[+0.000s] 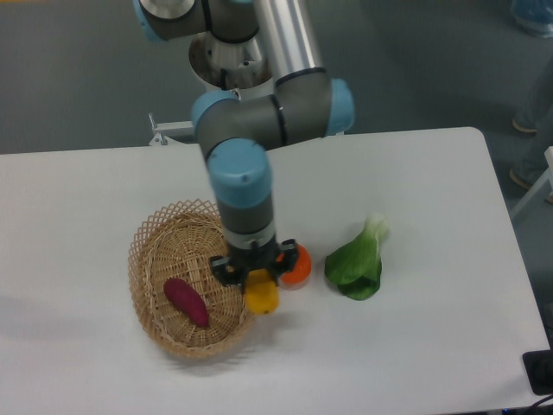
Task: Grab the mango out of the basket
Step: 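Lift the mango out of the basket and carry it toward the bok choy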
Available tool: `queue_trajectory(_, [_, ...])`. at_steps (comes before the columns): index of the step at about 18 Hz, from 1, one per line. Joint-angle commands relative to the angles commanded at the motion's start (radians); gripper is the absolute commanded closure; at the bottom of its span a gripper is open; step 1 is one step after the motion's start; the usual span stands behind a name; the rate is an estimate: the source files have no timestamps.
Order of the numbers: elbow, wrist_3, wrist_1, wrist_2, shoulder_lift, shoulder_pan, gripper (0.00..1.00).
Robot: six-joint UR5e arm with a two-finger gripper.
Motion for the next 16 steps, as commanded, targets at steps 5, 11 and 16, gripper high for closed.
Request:
queue_trajectory(5, [0.002, 0.209, -0.002, 0.000, 0.022, 0.078, 0.72])
queue_trajectory(11, [0.005, 0.560, 0.006, -0.002, 0.018, 0.178, 0.72])
queue_trajectory(16, [0.029, 0.778, 0.008, -0.024, 0.005, 0.271, 0.72])
